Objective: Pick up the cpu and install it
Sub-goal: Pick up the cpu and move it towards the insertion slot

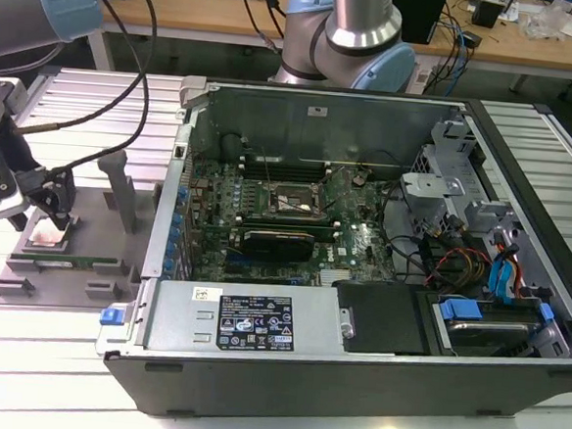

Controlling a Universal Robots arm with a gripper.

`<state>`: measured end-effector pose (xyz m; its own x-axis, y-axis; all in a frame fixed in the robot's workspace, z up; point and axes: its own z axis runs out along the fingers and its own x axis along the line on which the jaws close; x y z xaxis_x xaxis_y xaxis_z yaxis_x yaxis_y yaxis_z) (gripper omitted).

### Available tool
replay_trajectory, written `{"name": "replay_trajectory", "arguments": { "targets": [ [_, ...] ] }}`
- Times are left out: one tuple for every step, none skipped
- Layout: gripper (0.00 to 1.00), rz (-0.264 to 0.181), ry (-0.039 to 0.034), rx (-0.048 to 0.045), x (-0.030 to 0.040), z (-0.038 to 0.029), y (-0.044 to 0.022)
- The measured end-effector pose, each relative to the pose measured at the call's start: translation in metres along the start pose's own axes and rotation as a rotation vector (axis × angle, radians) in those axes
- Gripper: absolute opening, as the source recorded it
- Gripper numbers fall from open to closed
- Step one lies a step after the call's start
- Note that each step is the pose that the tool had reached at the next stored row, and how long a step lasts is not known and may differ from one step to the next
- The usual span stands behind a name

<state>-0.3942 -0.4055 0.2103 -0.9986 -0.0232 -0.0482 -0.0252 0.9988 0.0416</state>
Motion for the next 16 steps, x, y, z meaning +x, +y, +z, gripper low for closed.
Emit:
{"name": "replay_trajectory", "arguments": {
  "targets": [
    [0.6, 0.004, 0.0016, 0.0002, -0.0003, 0.0017, 0.0],
    [0.6, 0.007, 0.0033, 0.0003, -0.0004, 0.0029, 0.0],
    [0.6, 0.008, 0.0052, 0.0003, -0.0006, 0.0044, 0.0004],
    [0.6, 0.007, 0.0056, 0.0003, -0.0007, 0.0057, 0.0007],
    [0.6, 0.007, 0.0059, 0.0002, -0.0007, 0.0068, 0.0011],
    [0.6, 0.008, 0.0062, 0.0002, -0.001, 0.0088, 0.0018],
    [0.6, 0.008, 0.0062, 0.0002, -0.0011, 0.0104, 0.0023],
    [0.6, 0.008, 0.0063, 0.0002, -0.0011, 0.0113, 0.0026],
    [0.6, 0.008, 0.0064, 0.0002, -0.0011, 0.012, 0.0028],
    [0.6, 0.008, 0.0064, 0.0002, -0.001, 0.0129, 0.0031],
    [0.6, 0.008, 0.0064, 0.0003, -0.0009, 0.0132, 0.0035],
    [0.6, 0.008, 0.0064, 0.0003, -0.0008, 0.0136, 0.004],
    [0.6, 0.007, 0.0063, 0.0002, -0.0008, 0.0142, 0.0042],
    [0.6, 0.007, 0.0065, 0.0002, -0.0008, 0.0144, 0.0043],
    [0.6, 0.008, 0.0065, 0.0003, -0.0008, 0.0144, 0.0043],
    [0.6, 0.008, 0.0064, 0.0003, -0.0007, 0.0145, 0.0044]
  ]
}}
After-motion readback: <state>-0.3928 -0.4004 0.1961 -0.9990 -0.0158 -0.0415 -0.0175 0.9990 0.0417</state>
